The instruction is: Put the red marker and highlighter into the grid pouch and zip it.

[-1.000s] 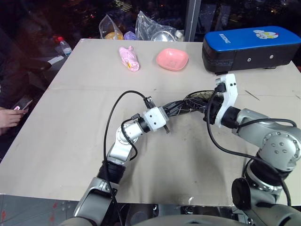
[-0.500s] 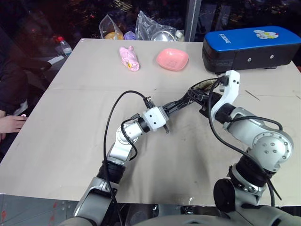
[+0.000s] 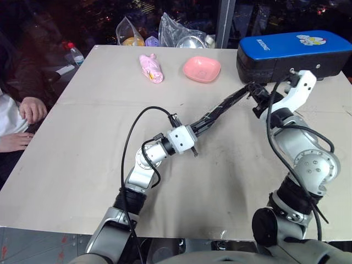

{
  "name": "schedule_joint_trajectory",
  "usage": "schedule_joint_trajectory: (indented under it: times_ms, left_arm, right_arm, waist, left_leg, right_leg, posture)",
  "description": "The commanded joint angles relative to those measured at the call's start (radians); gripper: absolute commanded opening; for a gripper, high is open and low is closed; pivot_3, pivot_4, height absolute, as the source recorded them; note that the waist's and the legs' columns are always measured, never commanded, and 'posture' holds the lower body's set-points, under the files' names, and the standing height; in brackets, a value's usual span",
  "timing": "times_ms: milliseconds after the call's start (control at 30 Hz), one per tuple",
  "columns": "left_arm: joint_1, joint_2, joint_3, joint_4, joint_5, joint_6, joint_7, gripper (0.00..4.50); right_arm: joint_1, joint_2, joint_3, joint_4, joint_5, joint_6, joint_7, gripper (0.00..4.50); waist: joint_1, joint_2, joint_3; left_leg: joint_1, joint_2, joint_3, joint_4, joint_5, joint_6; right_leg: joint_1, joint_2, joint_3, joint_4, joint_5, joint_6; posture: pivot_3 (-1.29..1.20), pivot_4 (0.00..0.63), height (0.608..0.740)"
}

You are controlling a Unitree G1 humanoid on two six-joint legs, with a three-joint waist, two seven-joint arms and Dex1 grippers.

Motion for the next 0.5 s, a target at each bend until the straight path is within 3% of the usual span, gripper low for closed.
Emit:
schedule_joint_trajectory:
  times_ms: [33, 200, 300, 467, 500]
  left_arm:
    - [0.008, 0.012, 0.007, 0.002, 0.029, -0.017, 0.032, 0.00]
    - [-0.032, 0.027, 0.032, 0.058, 0.106, -0.022, 0.128, 0.00]
    - [-0.067, 0.053, 0.030, 0.095, 0.153, -0.034, 0.162, 0.00]
    - [-0.064, 0.131, -0.008, 0.108, 0.151, -0.078, 0.089, 0.00]
    - [-0.052, 0.153, -0.019, 0.106, 0.141, -0.089, 0.056, 0.34]
  right_arm:
    - [-0.023, -0.025, -0.045, 0.000, -0.013, -0.113, -0.056, 0.05]
    - [0.070, -0.137, 0.012, -0.008, 0.058, -0.052, 0.070, 0.05]
    - [0.178, -0.260, 0.037, -0.048, 0.116, -0.006, 0.182, 0.73]
    - [0.432, -0.547, 0.095, -0.104, 0.052, -0.090, 0.421, 3.32]
    - [0.475, -0.588, 0.103, -0.108, 0.046, -0.114, 0.473, 3.79]
  waist:
    - [-0.001, 0.000, 0.000]
    - [0.003, 0.000, 0.000]
    - [0.003, 0.000, 0.000]
    - [-0.003, 0.000, 0.000]
    - [-0.003, 0.000, 0.000]
  left_leg:
    - [0.000, 0.000, 0.000, 0.000, 0.000, 0.000]
    - [0.000, 0.000, 0.000, 0.000, 0.000, 0.000]
    - [0.000, 0.000, 0.000, -0.001, 0.000, 0.000]
    - [0.001, 0.000, 0.001, -0.002, 0.000, 0.000]
    - [0.002, 0.000, 0.001, -0.003, 0.000, 0.000]
  right_leg:
    - [0.000, 0.000, 0.000, 0.000, 0.000, 0.000]
    - [0.000, 0.000, 0.002, 0.000, 0.000, 0.000]
    - [0.000, 0.000, 0.002, -0.001, 0.000, 0.000]
    - [0.000, 0.000, 0.005, -0.001, 0.000, 0.000]
    - [0.000, 0.000, 0.005, -0.001, 0.000, 0.000]
  posture:
    - [0.00, 0.150, 0.740]
    - [0.00, 0.150, 0.740]
    - [0.00, 0.150, 0.740]
    - [0.00, 0.150, 0.740]
    - [0.00, 0.150, 0.740]
